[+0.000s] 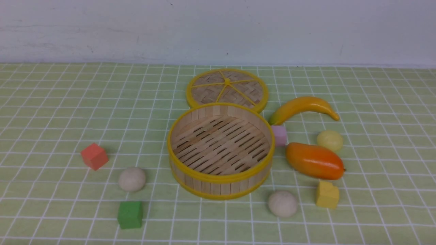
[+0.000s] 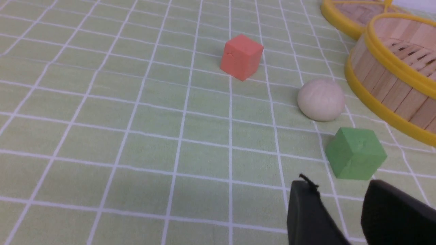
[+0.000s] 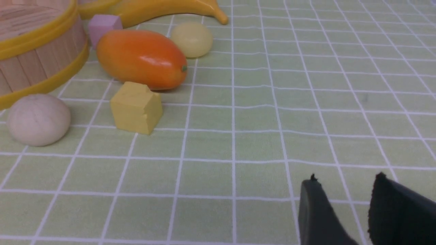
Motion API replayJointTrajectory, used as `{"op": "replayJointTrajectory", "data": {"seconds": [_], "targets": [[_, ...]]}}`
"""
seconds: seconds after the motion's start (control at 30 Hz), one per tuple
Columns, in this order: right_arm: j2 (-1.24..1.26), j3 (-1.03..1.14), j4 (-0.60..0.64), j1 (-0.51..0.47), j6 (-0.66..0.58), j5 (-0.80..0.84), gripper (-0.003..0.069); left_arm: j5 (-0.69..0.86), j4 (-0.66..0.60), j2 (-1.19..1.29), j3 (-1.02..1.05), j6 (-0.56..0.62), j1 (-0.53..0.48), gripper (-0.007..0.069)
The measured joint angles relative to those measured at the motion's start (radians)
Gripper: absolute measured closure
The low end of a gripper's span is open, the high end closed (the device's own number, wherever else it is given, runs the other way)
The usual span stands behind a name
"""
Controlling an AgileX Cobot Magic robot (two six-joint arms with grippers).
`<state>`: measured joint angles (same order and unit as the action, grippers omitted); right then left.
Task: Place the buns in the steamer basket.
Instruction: Use the right arm to grab a steamed stuffed bun
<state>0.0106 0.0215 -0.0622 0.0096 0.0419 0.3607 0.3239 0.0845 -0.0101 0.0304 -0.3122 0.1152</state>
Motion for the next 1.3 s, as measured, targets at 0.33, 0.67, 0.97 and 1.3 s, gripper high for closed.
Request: {"op": "replayJointTrajectory", "data": {"seconds": [0.33, 0.67, 0.97, 1.3], "targets": [[0.0, 0.007, -0.001, 0.0, 0.0, -0.273, 0.0418, -0.14, 0.0, 0.0, 0.0, 0.0, 0.0, 0.0386], [0.0, 0.007, 0.0, 0.0, 0.077, -0.654, 0.0418, -0.216, -0.013, 0.0, 0.0, -0.016, 0.0, 0.0386], [0.0, -0.087, 0.042, 0.0, 0.211, -0.875, 0.0418, -0.332, -0.065, 0.0, 0.0, -0.102, 0.0, 0.0386], [-0.243, -0.774, 0.127, 0.0, 0.236, -0.361, 0.0418, -0.332, -0.107, 0.0, 0.0, -0.105, 0.0, 0.0386]]}}
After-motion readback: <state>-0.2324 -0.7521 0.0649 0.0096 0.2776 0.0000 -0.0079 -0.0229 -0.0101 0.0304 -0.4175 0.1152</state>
